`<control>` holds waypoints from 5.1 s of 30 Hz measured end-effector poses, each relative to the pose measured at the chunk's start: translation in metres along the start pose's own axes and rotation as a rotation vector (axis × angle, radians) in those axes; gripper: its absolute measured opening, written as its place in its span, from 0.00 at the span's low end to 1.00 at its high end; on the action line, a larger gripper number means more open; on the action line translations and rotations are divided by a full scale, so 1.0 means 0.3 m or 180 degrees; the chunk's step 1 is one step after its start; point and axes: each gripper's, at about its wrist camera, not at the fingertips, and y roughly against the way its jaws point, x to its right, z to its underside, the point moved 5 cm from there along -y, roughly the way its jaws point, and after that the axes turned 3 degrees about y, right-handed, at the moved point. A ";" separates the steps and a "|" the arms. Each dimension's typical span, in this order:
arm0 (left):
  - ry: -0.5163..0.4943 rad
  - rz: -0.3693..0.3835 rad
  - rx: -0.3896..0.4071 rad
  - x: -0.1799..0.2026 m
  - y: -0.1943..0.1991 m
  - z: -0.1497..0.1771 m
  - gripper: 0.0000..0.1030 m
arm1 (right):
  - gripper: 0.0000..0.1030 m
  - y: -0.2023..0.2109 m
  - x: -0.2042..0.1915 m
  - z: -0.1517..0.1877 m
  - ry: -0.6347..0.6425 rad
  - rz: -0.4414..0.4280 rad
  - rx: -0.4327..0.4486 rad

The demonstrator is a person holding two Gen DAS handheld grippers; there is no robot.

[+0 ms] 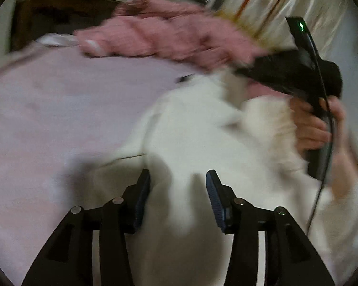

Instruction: Fold large clothes

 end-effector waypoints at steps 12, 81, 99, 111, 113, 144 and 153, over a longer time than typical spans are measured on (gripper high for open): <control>-0.0134 0.0443 0.0315 0.109 0.125 -0.037 0.46 | 0.06 0.700 -0.627 -0.259 0.0662 -0.0754 0.0951; -0.0644 -0.0192 -0.0100 -0.062 0.331 0.239 0.52 | 0.06 1.241 0.327 0.740 -0.0316 0.0548 0.1334; -0.1182 -0.0700 0.0350 0.060 0.289 0.243 0.42 | 0.30 0.854 0.596 1.173 -0.1173 0.0469 -0.0021; -0.1085 -0.0673 0.0554 0.055 0.347 0.281 0.00 | 0.50 0.964 0.683 1.081 -0.1482 0.0165 0.0258; -0.1021 -0.0710 0.0399 0.029 0.327 0.309 0.00 | 0.57 0.993 0.713 1.089 -0.1600 0.0159 0.0353; -0.0850 -0.0943 0.0026 0.004 0.253 0.320 0.15 | 0.57 0.993 0.839 1.143 -0.1820 0.0330 0.0412; -0.0770 -0.0857 0.0030 -0.013 0.253 0.312 0.16 | 0.55 0.838 0.862 1.086 -0.1700 0.0347 0.0075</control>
